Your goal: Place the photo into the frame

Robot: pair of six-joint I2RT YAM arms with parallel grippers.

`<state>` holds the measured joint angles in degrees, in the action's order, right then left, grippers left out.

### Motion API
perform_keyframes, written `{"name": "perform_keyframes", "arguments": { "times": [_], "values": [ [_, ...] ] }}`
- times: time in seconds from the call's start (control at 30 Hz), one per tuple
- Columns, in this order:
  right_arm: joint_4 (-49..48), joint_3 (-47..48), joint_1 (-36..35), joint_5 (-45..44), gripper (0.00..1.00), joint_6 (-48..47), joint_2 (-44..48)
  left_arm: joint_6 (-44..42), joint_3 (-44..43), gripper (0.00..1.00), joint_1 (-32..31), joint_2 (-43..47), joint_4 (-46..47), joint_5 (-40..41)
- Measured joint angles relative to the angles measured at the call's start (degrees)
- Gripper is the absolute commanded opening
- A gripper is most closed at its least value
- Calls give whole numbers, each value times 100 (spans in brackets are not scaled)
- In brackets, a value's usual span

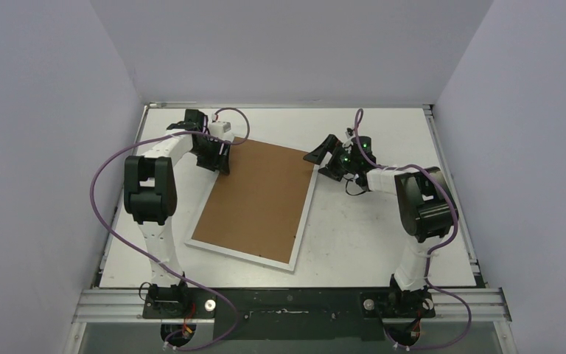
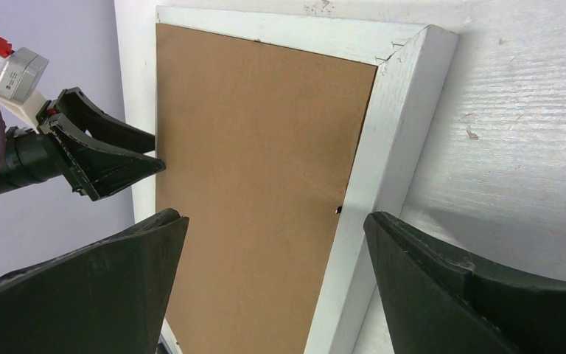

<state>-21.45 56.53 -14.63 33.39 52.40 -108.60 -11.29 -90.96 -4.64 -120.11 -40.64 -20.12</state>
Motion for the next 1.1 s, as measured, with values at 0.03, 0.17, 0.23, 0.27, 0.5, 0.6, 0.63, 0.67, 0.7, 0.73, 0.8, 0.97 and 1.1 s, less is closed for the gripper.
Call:
{"name": "perform_keyframes", "arguments": {
  "times": [0.03, 0.17, 0.23, 0.27, 0.5, 0.6, 0.63, 0.67, 0.7, 0.73, 0.8, 0.97, 1.1],
  "values": [
    [-2, 0, 0, 0, 96, 7, 0, 0, 0, 53, -2, 0, 0, 2],
    [-9, 0, 0, 0, 96, 48, 0, -2, 2, 53, -2, 0, 0, 7],
    [-15, 0, 2, 0, 96, 76, 0, -4, 4, 53, -2, 0, 2, 9],
    [-17, 0, 2, 0, 96, 83, 0, -7, 7, 53, -2, 0, 9, 9],
    [-31, 0, 2, 0, 97, 107, 0, -13, 35, 53, -2, 20, 35, 9],
    [-31, 2, 0, 0, 97, 111, 0, -15, 37, 53, -4, 22, 37, 13],
    [-28, 2, -2, -7, 97, 111, 0, -15, 37, 53, -4, 22, 37, 13],
    [-28, 4, -2, -9, 97, 111, 0, -15, 37, 53, -4, 22, 37, 13],
    [-26, 4, -2, -11, 97, 109, 2, -15, 37, 53, -4, 22, 37, 13],
    [-22, 7, -4, -13, 97, 105, 4, -15, 37, 53, -7, 22, 39, 15],
    [35, 37, -9, -22, 97, 92, 9, -15, 37, 53, -7, 22, 39, 17],
    [72, 96, -59, -28, 97, 85, 61, -17, 37, 53, -7, 24, 39, 17],
    [70, 131, -190, -11, 97, 76, 245, -17, 39, 53, -7, 26, 39, 22]
  ]
}}
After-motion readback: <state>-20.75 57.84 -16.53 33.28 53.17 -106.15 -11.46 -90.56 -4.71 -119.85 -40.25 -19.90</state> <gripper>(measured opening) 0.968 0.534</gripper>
